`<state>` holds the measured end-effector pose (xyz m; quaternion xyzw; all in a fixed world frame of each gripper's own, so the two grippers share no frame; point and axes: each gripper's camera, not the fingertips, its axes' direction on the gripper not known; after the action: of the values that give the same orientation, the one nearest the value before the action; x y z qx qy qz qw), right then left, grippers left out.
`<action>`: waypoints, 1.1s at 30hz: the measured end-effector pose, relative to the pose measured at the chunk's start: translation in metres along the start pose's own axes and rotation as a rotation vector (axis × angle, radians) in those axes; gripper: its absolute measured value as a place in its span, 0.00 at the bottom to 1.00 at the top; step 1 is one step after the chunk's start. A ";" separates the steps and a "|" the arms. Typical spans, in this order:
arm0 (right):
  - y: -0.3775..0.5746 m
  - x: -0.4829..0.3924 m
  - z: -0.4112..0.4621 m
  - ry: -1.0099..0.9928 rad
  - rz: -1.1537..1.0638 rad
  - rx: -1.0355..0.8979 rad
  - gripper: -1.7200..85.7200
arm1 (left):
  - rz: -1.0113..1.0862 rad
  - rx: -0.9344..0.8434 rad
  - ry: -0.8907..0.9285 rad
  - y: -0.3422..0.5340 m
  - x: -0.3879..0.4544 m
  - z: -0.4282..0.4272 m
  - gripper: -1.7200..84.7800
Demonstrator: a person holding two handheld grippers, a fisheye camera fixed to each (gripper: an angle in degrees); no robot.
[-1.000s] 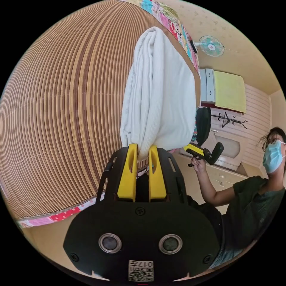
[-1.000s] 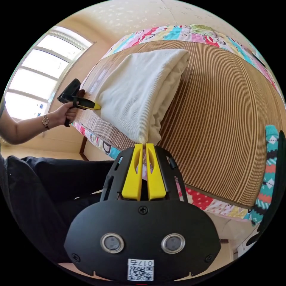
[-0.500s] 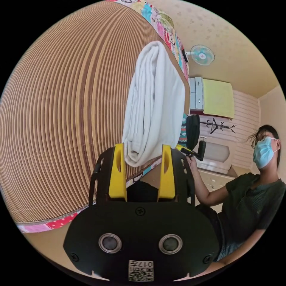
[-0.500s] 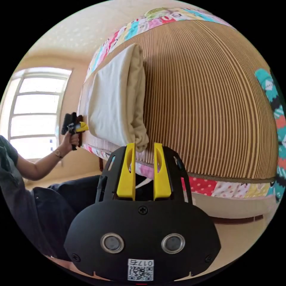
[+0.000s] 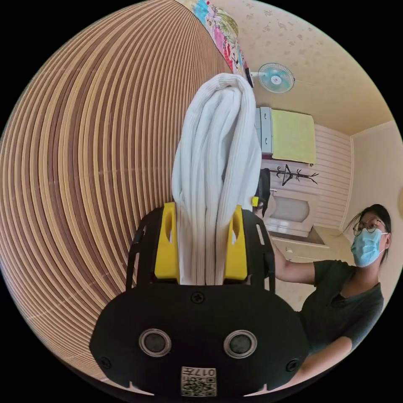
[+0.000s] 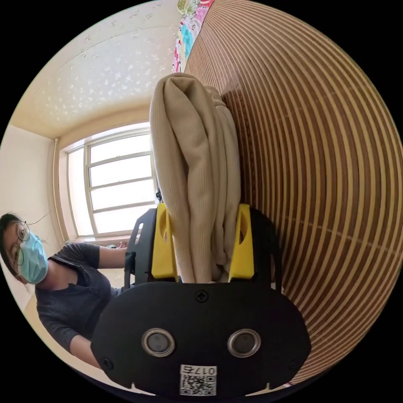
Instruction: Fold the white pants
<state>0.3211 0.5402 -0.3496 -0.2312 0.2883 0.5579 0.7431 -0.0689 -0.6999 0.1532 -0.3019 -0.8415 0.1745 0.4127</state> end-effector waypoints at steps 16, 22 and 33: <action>0.062 -0.064 0.178 -0.126 0.062 -0.111 0.17 | -0.073 0.204 0.131 0.197 -0.015 -0.127 0.15; 0.057 -0.162 0.356 -0.281 -0.055 -0.277 0.16 | -0.151 0.409 -0.117 0.343 0.035 -0.315 0.15; 0.045 -0.231 0.638 0.080 -0.161 -0.234 0.17 | -0.596 0.833 -0.782 0.451 0.009 -0.473 0.20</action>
<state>0.3378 0.8160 0.2715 -0.3608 0.2312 0.5167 0.7412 0.4694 -0.3316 0.1967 0.2162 -0.8392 0.4619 0.1888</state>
